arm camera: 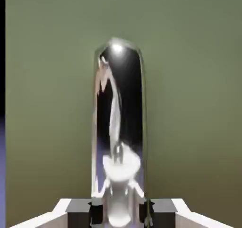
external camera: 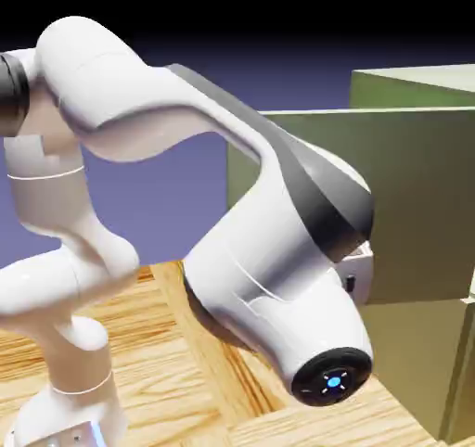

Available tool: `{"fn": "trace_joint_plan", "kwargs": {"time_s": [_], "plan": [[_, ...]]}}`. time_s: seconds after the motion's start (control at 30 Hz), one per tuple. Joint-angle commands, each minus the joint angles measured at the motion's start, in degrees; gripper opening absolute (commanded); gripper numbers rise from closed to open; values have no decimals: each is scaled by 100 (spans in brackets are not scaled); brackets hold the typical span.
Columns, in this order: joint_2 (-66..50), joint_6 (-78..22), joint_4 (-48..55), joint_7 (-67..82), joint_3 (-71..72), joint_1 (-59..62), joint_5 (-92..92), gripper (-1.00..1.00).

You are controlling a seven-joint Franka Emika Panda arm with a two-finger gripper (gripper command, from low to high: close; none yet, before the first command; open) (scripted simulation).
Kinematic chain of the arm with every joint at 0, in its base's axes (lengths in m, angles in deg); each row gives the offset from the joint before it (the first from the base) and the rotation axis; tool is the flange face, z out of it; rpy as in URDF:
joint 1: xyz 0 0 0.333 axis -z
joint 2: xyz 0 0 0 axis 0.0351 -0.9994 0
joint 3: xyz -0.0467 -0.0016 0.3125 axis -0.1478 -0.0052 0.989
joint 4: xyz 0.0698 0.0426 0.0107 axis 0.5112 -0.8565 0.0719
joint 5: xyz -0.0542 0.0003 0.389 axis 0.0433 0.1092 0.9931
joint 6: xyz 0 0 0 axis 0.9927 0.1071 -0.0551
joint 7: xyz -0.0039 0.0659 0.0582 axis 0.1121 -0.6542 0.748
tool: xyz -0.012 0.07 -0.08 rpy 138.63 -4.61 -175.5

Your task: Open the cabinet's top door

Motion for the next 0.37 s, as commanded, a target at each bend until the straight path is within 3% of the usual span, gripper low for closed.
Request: {"fn": "trace_joint_plan", "kwargs": {"time_s": [0.0, 0.33], "plan": [[-163, -99, 208, 24, 15, 19, -75, -100], [-1575, -1005, 2132, 117, 157, 11, -622, -100]]}}
